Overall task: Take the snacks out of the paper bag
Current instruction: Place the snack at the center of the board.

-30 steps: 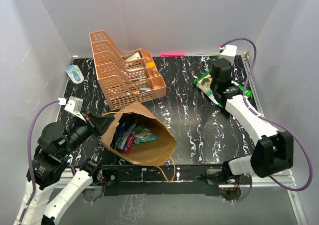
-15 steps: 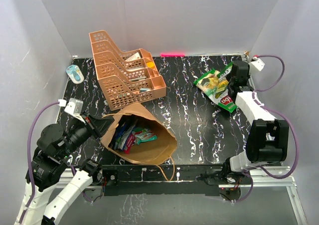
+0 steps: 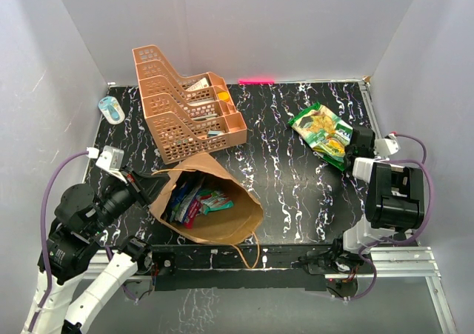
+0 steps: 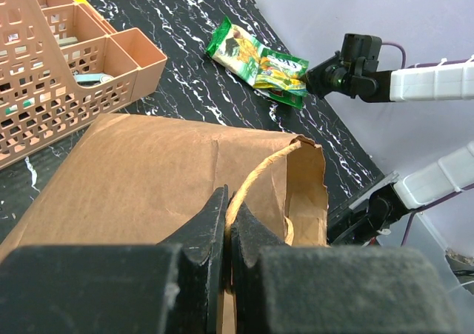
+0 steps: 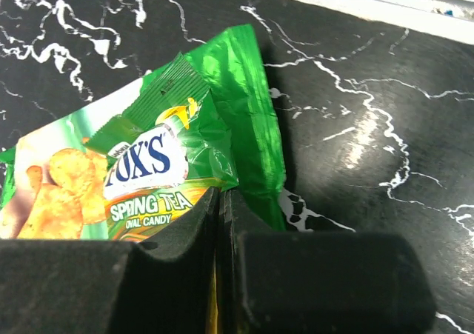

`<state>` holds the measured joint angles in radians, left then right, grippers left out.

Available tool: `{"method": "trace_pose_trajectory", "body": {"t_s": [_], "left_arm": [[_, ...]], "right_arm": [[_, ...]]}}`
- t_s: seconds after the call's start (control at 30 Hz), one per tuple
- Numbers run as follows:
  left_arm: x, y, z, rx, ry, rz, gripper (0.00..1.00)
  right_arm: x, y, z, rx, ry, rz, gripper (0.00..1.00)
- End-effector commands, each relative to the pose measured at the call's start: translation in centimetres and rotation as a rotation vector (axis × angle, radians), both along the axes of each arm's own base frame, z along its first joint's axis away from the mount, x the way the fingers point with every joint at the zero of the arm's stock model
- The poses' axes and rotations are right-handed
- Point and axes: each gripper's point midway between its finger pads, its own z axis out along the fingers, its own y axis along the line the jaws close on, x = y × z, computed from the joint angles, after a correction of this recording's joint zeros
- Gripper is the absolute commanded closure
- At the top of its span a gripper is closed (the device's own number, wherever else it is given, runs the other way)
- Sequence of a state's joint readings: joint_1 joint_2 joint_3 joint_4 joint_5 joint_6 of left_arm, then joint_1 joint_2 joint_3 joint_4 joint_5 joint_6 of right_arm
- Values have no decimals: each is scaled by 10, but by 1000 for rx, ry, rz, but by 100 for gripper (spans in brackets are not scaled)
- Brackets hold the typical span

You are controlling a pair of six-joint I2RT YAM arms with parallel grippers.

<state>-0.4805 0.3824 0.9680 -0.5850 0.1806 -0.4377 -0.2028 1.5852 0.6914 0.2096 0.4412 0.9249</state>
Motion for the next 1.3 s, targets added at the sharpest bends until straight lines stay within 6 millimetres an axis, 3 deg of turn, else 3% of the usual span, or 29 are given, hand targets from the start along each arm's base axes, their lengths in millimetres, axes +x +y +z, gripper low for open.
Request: {"method": "trace_pose_trajectory", "body": {"t_s": [0.0, 0.23, 0.57, 0.73, 0.77, 0.8, 0.83, 0.93, 1.1, 1.17, 1.27], "left_arm": [[-5, 0, 15, -11, -42, -16, 100], [-5, -3, 14, -19, -37, -31, 100], [-13, -12, 10, -31, -36, -100, 100], [-15, -11, -1, -44, -13, -94, 100], [-15, -11, -3, -58, -7, -89, 100], [-16, -11, -2, -72, -9, -88, 100], [-17, -11, 0, -84, -11, -87, 100], [-17, -12, 0, -106, 0, -85, 100], [-16, -17, -3, -131, 31, -97, 100], [-16, -19, -5, -137, 42, -105, 100], [-19, -20, -5, -147, 77, -107, 100]], "right_arm": [[6, -15, 11, 16, -99, -59, 92], [-1, -26, -5, 35, -56, -75, 92], [5, -7, -4, 58, -72, 55, 92], [-13, -1, 0, 46, -64, 73, 92], [-18, -3, 2, 23, -55, 72, 89], [-21, -5, 4, 6, -46, 67, 80], [-24, -8, 8, -30, -28, 78, 64], [-27, -13, 24, -107, -12, 106, 40], [-35, -11, 61, -178, 10, 163, 24], [-36, 1, 77, -155, -26, 216, 17], [-25, 54, 108, -85, -187, 472, 9]]}}
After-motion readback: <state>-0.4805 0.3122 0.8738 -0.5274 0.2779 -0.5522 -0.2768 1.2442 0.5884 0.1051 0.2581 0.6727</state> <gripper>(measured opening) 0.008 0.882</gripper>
